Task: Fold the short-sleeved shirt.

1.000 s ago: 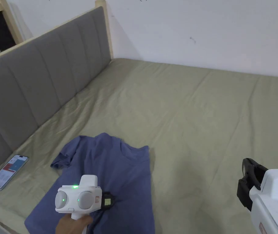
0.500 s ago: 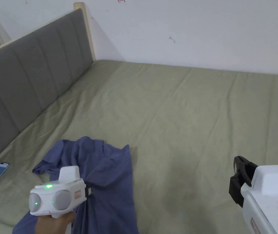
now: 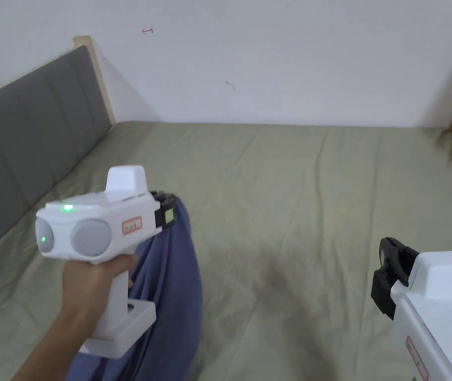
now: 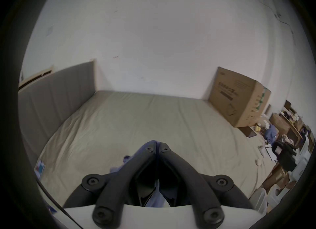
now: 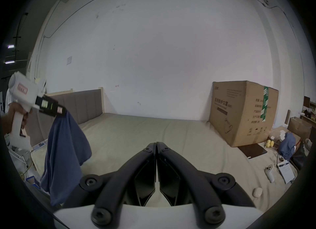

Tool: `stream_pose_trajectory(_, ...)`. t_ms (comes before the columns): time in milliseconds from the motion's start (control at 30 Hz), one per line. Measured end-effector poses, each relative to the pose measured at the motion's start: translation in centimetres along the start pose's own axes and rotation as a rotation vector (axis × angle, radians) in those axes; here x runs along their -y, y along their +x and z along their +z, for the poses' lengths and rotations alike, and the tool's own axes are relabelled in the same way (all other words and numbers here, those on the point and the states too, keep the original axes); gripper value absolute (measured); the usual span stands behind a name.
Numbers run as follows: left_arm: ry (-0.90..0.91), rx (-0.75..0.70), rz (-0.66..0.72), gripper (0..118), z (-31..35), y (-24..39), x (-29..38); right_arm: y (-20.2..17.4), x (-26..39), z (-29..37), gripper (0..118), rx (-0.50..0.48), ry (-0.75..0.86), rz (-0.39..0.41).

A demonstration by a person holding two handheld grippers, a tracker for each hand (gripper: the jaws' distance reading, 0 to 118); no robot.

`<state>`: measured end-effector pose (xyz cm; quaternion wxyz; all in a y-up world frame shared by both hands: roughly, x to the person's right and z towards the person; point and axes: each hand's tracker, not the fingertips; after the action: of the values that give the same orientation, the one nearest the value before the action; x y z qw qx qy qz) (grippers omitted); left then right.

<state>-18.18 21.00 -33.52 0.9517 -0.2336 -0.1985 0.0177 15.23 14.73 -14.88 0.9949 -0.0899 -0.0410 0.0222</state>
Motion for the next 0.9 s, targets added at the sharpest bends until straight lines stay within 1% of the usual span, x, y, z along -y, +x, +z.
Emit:
stream_pose_trajectory(267,0.05,0.155,-0.12,0,-2.9,8.7,-4.3,4.5,-1.0,2.9,0,0.1,0.049,0.006)
stream_pose_trajectory(433,0.04,0.292,-0.124,0,-4.3,14.3,-4.6,6.6,-0.9,3.9,0,0.154,0.052,0.005)
stream_pose_trajectory(500,0.034,0.317,-0.152,0,-5.3,16.6,-4.3,7.4,-0.8,4.2,0,0.175,0.048,0.003)
stream_pose_trajectory(567,0.023,0.35,-0.165,0,-5.9,18.1,-3.5,8.0,-0.6,4.3,0,0.191,0.043,-0.001)
stream_pose_trajectory(633,-0.027,0.403,-0.162,0,-6.8,19.5,-1.8,8.5,-0.4,4.5,0,0.209,0.038,-0.006)
stream_pose_trajectory(700,-0.094,0.418,-0.178,0,-8.0,20.3,0.3,8.8,-0.1,4.5,0,0.219,0.029,-0.009)
stream_pose_trajectory(800,-0.217,0.405,-0.223,0,-10.2,20.9,4.8,9.2,0.4,4.3,0,0.225,0.013,-0.013)
stream_pose_trajectory(900,-0.346,0.372,-0.254,0,-12.8,20.2,9.9,9.5,1.1,4.0,0,0.228,-0.005,-0.018)
